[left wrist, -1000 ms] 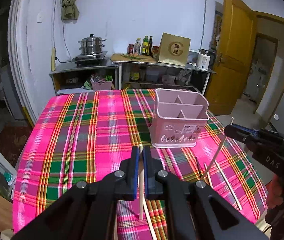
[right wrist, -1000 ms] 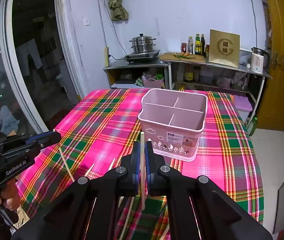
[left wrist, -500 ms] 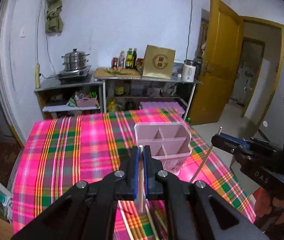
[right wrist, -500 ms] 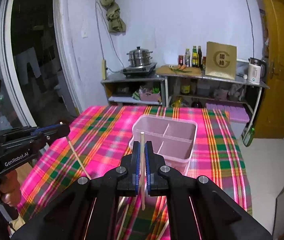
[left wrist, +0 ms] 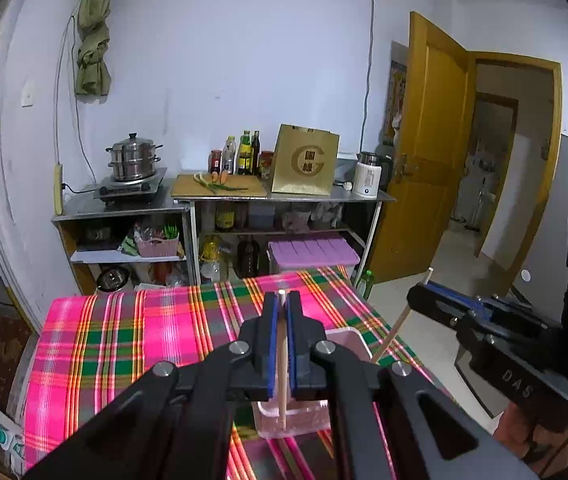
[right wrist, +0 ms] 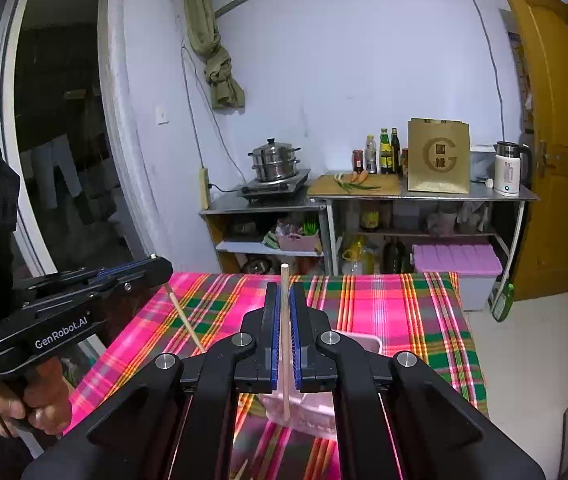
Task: Organize utensils
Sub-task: 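Lift the held chopsticks and carry both grippers over the pink basket, then lower the chopsticks into the basket and open both grippers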
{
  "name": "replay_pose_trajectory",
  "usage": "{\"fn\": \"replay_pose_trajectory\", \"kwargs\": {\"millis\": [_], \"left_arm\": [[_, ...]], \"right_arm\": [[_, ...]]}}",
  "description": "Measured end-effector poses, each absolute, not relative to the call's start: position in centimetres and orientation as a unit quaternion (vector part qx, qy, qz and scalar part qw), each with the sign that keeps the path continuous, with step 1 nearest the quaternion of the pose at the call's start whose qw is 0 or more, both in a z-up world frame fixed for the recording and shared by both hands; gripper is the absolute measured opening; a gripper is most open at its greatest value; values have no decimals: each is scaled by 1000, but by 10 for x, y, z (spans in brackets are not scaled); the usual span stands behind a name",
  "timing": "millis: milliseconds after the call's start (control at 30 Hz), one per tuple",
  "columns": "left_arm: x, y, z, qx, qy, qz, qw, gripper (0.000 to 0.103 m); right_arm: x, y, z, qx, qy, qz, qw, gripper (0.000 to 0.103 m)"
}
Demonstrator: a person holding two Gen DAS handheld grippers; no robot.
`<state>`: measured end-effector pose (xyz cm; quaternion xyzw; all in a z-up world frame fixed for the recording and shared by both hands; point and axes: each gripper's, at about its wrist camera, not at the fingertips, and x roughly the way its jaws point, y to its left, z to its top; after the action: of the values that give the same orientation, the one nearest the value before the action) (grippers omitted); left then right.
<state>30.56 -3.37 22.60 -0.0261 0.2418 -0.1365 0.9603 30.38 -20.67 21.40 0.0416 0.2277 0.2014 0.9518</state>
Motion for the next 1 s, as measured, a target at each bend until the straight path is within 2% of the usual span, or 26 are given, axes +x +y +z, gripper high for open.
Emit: {"fn": "replay_pose_trajectory", "kwargs": {"millis": [267,733,1000], "left_arm": [[333,-39,214,-26,236,-141,961,5],[367,-41,144,-38,300,-137,943,5],[371,-41,129,-38,318,-132,938,5]], "right_arm": [[331,-201,204,49,227,203,951,5],[373,-196,125,60,303,197,931,4],[378,-198,112,64,318,192,926,5]]}}
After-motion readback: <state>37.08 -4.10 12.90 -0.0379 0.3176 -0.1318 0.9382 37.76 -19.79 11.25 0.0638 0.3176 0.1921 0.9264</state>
